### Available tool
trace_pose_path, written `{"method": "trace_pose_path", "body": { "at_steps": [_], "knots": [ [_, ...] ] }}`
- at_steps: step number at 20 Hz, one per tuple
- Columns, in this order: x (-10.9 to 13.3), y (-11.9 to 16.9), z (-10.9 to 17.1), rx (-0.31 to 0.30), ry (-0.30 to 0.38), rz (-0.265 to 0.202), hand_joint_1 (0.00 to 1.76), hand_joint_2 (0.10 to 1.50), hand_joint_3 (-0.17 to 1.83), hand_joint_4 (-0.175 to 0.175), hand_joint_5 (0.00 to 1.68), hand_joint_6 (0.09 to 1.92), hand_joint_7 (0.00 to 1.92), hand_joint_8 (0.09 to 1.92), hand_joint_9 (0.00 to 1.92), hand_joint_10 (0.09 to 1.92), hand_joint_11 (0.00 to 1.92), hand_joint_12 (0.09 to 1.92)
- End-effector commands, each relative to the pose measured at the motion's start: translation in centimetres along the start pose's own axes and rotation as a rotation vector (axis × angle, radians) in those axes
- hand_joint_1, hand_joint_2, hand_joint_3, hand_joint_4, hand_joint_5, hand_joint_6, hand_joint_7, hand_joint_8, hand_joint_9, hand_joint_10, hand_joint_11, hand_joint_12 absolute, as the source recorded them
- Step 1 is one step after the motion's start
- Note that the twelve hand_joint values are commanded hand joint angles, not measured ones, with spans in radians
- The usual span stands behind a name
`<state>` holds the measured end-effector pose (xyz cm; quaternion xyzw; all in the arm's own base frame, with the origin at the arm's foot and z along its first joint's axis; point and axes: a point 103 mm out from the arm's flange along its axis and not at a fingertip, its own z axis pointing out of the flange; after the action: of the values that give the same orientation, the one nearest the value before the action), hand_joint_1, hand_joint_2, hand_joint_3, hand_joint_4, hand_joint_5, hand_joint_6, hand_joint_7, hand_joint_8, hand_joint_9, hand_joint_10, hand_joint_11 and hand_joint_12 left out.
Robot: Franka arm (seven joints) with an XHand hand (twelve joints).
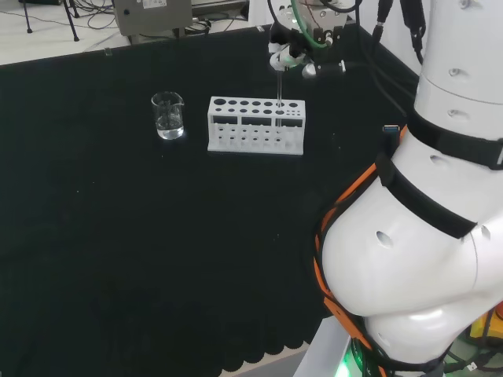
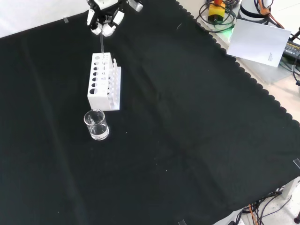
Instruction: Take the glass rod from the white test tube rack.
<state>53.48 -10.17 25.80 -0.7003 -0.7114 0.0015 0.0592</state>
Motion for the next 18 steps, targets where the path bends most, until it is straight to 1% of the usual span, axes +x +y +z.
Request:
{"method": "trace_pose_path", "body": {
  "at_steps": [1, 3, 6, 9, 12, 18],
  "knots": [
    [1.1, -0.8, -3.5, -0.112, 0.044, 0.052, 1.22, 0.72, 0.72, -0.175, 1.05, 1.05, 1.29, 1.14, 1.72, 0.82, 1.69, 0.76],
    [1.6, -1.2, -4.8, -0.101, 0.035, 0.055, 1.27, 0.76, 0.65, -0.175, 1.04, 0.88, 1.17, 1.17, 1.70, 0.79, 1.66, 0.70],
    [2.2, -2.0, -6.7, -0.077, 0.031, 0.060, 1.29, 0.78, 0.58, -0.175, 1.06, 0.73, 1.15, 1.14, 1.69, 0.75, 1.65, 0.66],
    [2.5, -2.7, -8.2, -0.039, 0.023, 0.067, 1.30, 0.76, 0.58, -0.175, 1.09, 0.67, 1.18, 1.09, 1.71, 0.68, 1.65, 0.63],
    [2.5, -3.3, -9.1, -0.002, 0.007, 0.077, 1.30, 0.76, 0.58, -0.175, 1.11, 0.64, 1.19, 1.07, 1.72, 0.65, 1.66, 0.62],
    [2.4, -4.6, -10.1, -0.007, -0.005, 0.077, 1.31, 0.77, 0.53, -0.175, 1.17, 0.52, 1.21, 1.03, 1.75, 0.55, 1.67, 0.58]
  ]
}}
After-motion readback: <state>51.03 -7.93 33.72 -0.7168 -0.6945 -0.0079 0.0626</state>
